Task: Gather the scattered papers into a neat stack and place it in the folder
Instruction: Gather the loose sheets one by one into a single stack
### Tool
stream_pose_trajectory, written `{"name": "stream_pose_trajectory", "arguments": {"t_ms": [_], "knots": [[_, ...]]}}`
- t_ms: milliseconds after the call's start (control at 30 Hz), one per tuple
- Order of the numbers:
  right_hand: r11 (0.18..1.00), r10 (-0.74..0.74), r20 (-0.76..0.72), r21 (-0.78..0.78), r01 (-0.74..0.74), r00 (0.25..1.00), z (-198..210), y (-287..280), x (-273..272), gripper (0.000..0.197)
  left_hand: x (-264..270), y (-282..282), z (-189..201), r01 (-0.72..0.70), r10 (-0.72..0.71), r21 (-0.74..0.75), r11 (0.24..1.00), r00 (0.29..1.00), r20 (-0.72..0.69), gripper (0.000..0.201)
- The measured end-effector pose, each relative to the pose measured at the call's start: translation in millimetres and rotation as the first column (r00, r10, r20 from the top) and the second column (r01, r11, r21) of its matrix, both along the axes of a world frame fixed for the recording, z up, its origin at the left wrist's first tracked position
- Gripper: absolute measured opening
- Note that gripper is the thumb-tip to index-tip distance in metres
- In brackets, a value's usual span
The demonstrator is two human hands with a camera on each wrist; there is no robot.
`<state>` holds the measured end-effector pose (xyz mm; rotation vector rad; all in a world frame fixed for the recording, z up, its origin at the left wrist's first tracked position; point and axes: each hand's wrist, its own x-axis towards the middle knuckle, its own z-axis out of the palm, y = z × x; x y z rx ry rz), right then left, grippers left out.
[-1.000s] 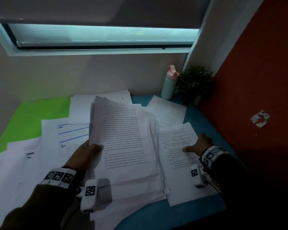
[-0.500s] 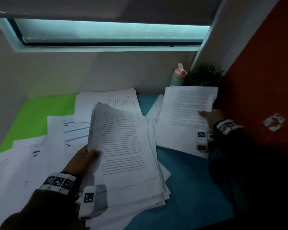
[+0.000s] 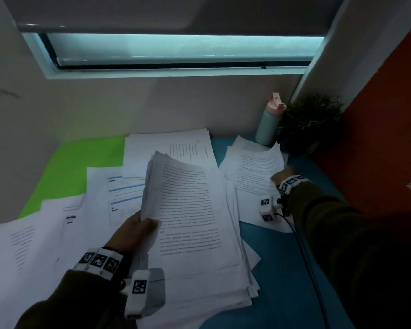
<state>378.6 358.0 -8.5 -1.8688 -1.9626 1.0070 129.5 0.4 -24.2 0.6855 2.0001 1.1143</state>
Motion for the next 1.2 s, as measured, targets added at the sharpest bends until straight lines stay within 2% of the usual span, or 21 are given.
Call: {"name": "stream_pose_trajectory", "arguments": {"t_ms": [67,167,267,367,433,567,667,700,733,767,800,867,900,967,1033,1133,1200], "knots": [[0.992,0.062,0.069,0.109,-0.069,0.996,7.1,-1.8,2.7,0.026,-1.7,0.3,-2.4,0.019,-0.019,0.009,1.0,1.0,-0.011,0.054],[0.94,0.095,0.031,0.326,-0.1,0.995,33.7,-11.7,13.4,0.034,-3.5,2.3,-4.0,0.005,-0.005,0.018,1.0,1.0,0.012,0.047],[0.867,0.164,-0.067,0.486,-0.111,0.984,73.1,-26.3,28.4,0.038,-3.3,3.5,-6.7,-0.004,0.003,0.04,0.999,0.999,0.036,0.053],[0.86,0.195,-0.205,0.506,-0.067,0.959,117.8,-52.6,38.2,0.044,-0.7,3.5,-3.4,-0.002,0.001,0.035,0.999,0.999,0.037,0.054],[0.864,0.296,-0.37,0.497,-0.082,0.881,143.9,-72.7,40.8,0.047,-1.0,3.7,-2.8,-0.011,0.01,0.033,0.999,0.999,0.049,0.046],[0.782,0.493,-0.462,0.607,-0.142,0.738,184.0,-100.4,36.0,0.063,-2.0,3.3,-5.6,-0.017,0.016,0.028,0.999,0.999,0.039,0.039],[0.793,0.542,-0.565,0.59,-0.155,0.623,188.3,-105.3,32.2,0.063,-5.6,2.7,-11.6,-0.041,0.04,0.026,0.999,0.998,0.047,0.045],[0.81,0.534,-0.59,0.561,-0.168,0.606,182.5,-105.1,31.7,0.064,-6.7,2.6,-12.1,-0.043,0.042,0.022,0.999,0.998,0.049,0.045],[0.842,0.504,-0.61,0.505,-0.191,0.611,173.2,-106.1,30.7,0.067,-7.5,3.1,-13.1,-0.039,0.037,0.026,0.999,0.998,0.048,0.044],[0.879,0.454,-0.604,0.426,-0.215,0.655,159.2,-107.1,29.8,0.072,-8.9,3.1,-14.1,-0.036,0.035,0.022,0.999,0.998,0.051,0.043],[0.904,0.41,-0.537,0.349,-0.248,0.738,142.6,-109.1,29.7,0.075,-7.4,3.8,-11.4,-0.034,0.032,0.026,0.999,0.997,0.064,0.043],[0.927,0.363,-0.264,0.198,-0.318,0.894,102.2,-114.5,29.5,0.06,-5.6,4.4,-8.5,-0.03,0.026,0.038,0.999,0.995,0.094,0.043],[0.933,0.355,-0.157,0.124,-0.338,0.921,82.7,-117.9,29.2,0.048,-4.2,4.2,-7.3,-0.023,0.019,0.041,0.999,0.995,0.102,0.042],[0.929,0.369,-0.083,0.029,-0.368,0.926,48.6,-127.3,28.1,0.033,-5.5,4.8,-11.2,-0.014,0.011,0.039,0.999,0.996,0.087,0.04],[0.942,0.333,-0.109,-0.009,-0.336,0.937,24.2,-134.1,26.5,0.029,-6.3,4.2,-13.9,-0.014,0.012,0.03,0.999,0.998,0.069,0.044],[0.964,0.264,-0.181,0.017,-0.265,0.947,8.6,-142.0,15.9,0.028,-5.0,4.3,-14.0,-0.021,0.012,0.074,0.997,0.994,0.111,0.043],[0.971,0.24,-0.194,0.049,-0.235,0.951,6.7,-146.8,3.6,0.031,-3.6,4.2,-11.8,-0.028,0.012,0.107,0.994,0.989,0.146,0.049]]}}
